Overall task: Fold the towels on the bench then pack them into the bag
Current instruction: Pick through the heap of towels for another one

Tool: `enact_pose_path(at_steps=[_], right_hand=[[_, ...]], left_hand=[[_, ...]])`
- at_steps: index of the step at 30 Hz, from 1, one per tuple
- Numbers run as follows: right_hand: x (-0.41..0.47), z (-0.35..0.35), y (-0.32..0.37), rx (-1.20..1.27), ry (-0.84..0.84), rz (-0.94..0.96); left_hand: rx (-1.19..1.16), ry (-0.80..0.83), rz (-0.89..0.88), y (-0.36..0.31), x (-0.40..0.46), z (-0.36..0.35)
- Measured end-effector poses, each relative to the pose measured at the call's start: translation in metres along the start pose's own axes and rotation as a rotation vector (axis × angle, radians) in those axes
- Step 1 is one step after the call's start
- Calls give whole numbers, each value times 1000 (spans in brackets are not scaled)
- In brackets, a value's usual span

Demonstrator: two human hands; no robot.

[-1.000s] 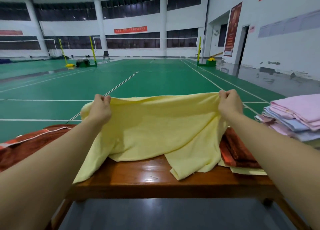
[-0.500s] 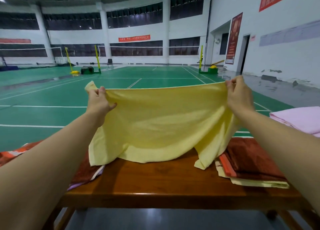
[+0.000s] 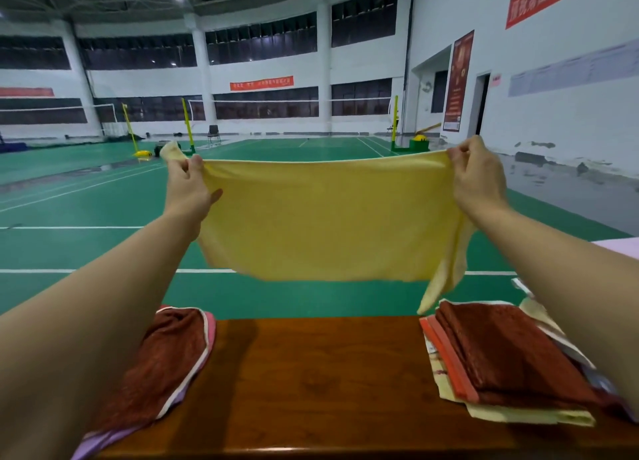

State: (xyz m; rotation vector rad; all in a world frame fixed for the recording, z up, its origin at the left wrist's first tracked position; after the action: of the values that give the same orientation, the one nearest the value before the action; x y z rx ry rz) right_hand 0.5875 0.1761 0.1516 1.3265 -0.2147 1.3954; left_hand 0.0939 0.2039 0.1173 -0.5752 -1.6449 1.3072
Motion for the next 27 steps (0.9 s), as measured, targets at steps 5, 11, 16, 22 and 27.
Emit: enact_pose_path(at_steps=[5, 11, 16, 22, 27], right_hand=[[-46, 30, 10, -8, 15, 55], [-169, 61, -28, -135, 102, 38], [-241, 84, -36, -349, 165, 188], [-253, 126, -18, -230, 20, 217], [-289, 123, -18, -331, 73, 331]], left_hand=[[98, 10, -57, 1, -41, 23], [552, 135, -114, 84, -139, 68], [631, 190, -69, 125, -206, 91], [557, 60, -174, 109, -236, 117], [634, 3, -192, 118, -265, 132]])
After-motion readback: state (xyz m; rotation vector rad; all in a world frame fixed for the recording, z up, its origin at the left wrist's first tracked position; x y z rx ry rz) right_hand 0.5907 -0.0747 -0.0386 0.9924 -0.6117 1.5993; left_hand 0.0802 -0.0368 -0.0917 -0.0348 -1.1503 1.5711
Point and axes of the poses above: each hand's wrist, its own x-axis towards the middle knuckle, its own z-axis out of the back of the hand, y = z × x, the point moved 8 cm from there along x, towards the middle knuckle, and after that the axes turned 5 degrees about x, right-handed, at the moved point
